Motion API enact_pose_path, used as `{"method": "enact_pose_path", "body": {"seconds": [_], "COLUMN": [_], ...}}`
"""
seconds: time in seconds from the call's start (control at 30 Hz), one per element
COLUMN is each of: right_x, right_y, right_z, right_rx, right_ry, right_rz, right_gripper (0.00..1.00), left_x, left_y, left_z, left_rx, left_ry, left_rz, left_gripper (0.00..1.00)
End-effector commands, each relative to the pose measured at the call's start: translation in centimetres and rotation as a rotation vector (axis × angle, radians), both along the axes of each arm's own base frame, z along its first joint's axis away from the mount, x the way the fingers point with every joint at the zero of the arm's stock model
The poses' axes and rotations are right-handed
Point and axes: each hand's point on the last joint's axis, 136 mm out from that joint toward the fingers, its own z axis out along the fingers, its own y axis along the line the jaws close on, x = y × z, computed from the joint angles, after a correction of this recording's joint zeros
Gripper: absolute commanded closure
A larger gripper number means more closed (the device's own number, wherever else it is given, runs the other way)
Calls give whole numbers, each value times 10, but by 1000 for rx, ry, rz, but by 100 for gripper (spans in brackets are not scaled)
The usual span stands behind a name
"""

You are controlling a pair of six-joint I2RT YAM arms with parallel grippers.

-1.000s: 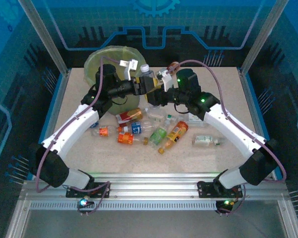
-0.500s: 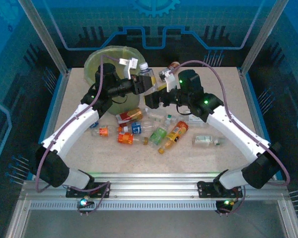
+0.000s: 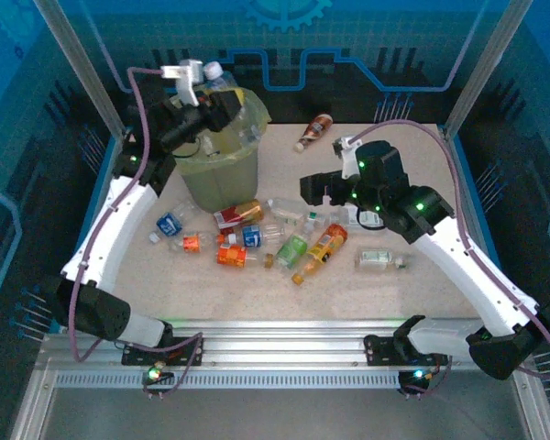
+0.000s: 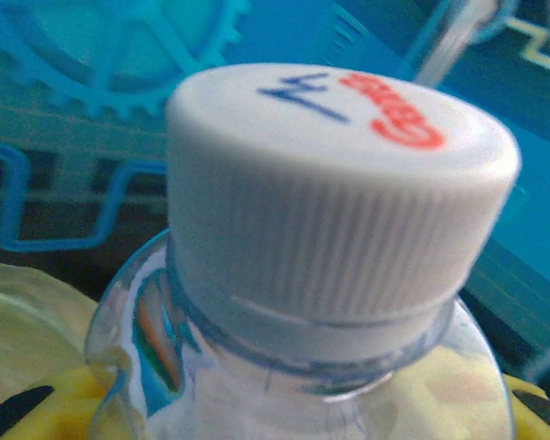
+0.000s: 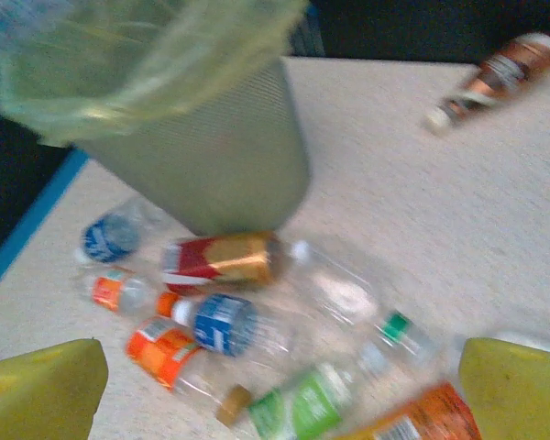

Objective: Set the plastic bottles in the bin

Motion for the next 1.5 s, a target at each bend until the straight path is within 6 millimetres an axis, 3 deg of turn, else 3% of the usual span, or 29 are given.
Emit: {"method": "enact_pose_path", "body": {"seconds": [0.0, 0.3, 0.5, 0.9, 1.23, 1.47], "right_x": [-7, -25, -59, -112, -108, -97], "right_y": [-55, -120, -153, -162, -152, -153], "right_z": [-33, -70, -104, -184, -226, -241], "right_rx": [-96, -33, -12, 131, 231, 246], "right_ry": [148, 296, 431, 641, 691, 696], "right_rz": [-221, -487, -633, -803, -845, -888], "right_gripper": [0, 0, 0, 0, 0, 0], "left_x": [30, 82, 100, 116, 128, 127], "left_y": [33, 59, 65, 70, 65, 63], "left_z": [-4, -61, -105, -174, -209, -199], "left_rx": [47, 326, 447, 585, 597, 550], "left_ry": [-6, 61, 128, 228, 309, 312], "left_rz": [121, 257, 270, 244, 206, 208], "left_gripper": [55, 55, 54, 44, 27, 9]}}
